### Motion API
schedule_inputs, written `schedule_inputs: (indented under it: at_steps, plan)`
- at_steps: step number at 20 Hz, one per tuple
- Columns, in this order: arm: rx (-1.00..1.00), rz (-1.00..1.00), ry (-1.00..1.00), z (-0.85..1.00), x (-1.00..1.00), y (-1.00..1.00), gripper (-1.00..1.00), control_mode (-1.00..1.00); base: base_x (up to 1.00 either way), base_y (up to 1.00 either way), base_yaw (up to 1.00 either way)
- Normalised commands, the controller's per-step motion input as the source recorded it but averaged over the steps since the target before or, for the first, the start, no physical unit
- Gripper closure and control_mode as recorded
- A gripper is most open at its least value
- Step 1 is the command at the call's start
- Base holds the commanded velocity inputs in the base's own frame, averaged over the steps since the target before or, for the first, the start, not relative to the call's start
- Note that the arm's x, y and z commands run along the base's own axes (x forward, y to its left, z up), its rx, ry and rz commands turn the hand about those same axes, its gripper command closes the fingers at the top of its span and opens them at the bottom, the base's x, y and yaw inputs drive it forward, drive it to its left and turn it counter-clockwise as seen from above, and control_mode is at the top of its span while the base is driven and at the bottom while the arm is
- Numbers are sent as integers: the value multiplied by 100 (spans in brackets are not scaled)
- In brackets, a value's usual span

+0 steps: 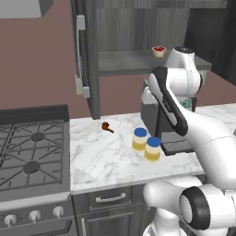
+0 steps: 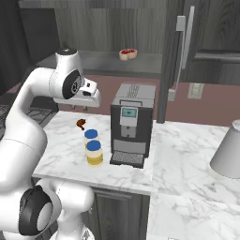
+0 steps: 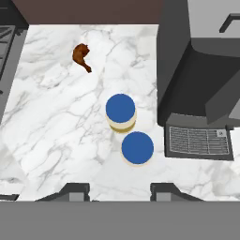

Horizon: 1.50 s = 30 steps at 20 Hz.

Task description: Pick the mayonnaise and mayonnaise from the counter and place them in the cabinet.

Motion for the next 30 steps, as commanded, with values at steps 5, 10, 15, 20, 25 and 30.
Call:
schedule_inputs:
  at_steps: [5, 10, 15, 20, 25, 30]
  plan:
    - [0, 0, 0, 0, -10, 0, -100, -100, 0, 0, 0]
    - [0, 0, 0, -4, -20, 0, -100, -100, 0, 0, 0]
    - [0, 0, 0, -20, -23, 0, -100, -100, 0, 0, 0]
    - [0, 0, -2, -31, -19, 0, -100, -100, 0, 0, 0]
    - [-1, 0, -2, -34, -9, -3, -100, -100, 0, 0, 0]
    - [0, 1, 0, -37, -1, -7, -100, -100, 0, 0, 0]
